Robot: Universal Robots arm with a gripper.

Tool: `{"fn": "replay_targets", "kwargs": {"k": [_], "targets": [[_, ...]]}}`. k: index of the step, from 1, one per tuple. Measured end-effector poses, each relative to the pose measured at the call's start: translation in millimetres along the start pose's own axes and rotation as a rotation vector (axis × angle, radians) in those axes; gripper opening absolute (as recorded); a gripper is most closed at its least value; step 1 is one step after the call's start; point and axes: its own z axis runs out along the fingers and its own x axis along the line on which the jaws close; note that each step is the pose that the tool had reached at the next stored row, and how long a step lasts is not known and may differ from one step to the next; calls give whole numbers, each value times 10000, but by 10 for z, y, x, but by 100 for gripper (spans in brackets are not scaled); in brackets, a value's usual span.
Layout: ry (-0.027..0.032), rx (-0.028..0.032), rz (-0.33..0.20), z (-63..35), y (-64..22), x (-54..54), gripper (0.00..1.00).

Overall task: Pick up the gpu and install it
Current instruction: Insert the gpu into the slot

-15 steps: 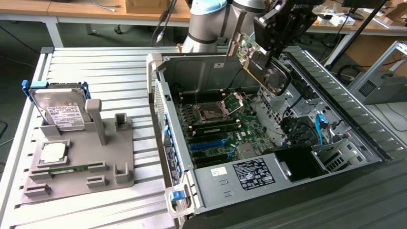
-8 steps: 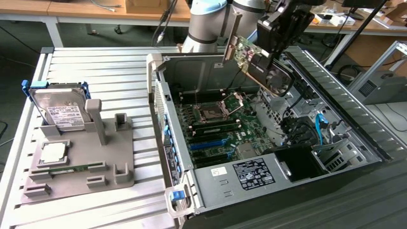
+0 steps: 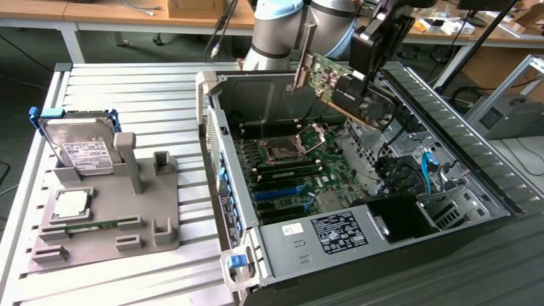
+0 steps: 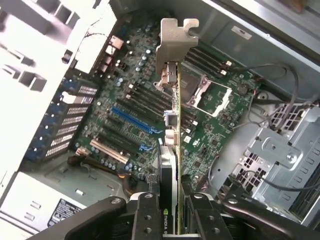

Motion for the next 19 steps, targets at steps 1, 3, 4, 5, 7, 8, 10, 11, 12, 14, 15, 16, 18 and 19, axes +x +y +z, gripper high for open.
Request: {"fn": "replay_targets", "kwargs": {"k": [1,3,4,5,7,8,10,11,12,14,15,16,18,19], "targets": [[22,34,-159,2,0,0,27],[74,115,-505,5,0,0,27],[98,153,-674,8,0,0,27],[122,189,-832,10,0,0,27],[181,271,-1171,13,0,0,27],[211,311,-1340,15,1,0,27],[272,390,-1662,19,1,0,27],[300,426,-1812,21,1,0,27],[330,466,-1998,23,1,0,27],[383,540,-2324,27,1,0,27],[411,583,-2521,29,1,0,27],[426,616,-2681,32,1,0,27],[454,670,-2859,33,12,-7,27],[455,670,-2859,32,12,-7,27]]}}
